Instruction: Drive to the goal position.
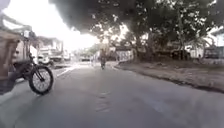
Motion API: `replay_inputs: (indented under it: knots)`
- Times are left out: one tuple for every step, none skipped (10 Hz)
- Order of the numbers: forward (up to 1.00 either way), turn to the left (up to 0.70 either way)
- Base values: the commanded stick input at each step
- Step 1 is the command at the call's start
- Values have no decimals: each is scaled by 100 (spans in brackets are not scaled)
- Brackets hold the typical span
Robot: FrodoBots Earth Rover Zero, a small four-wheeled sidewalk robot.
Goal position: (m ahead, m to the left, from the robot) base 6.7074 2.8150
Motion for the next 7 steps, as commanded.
replay_inputs:
  knots:
    - [100, 8]
    - [100, 8]
    - [100, 8]
    - [100, 8]
    - [100, 8]
    - [100, 8]
    - [100, 8]
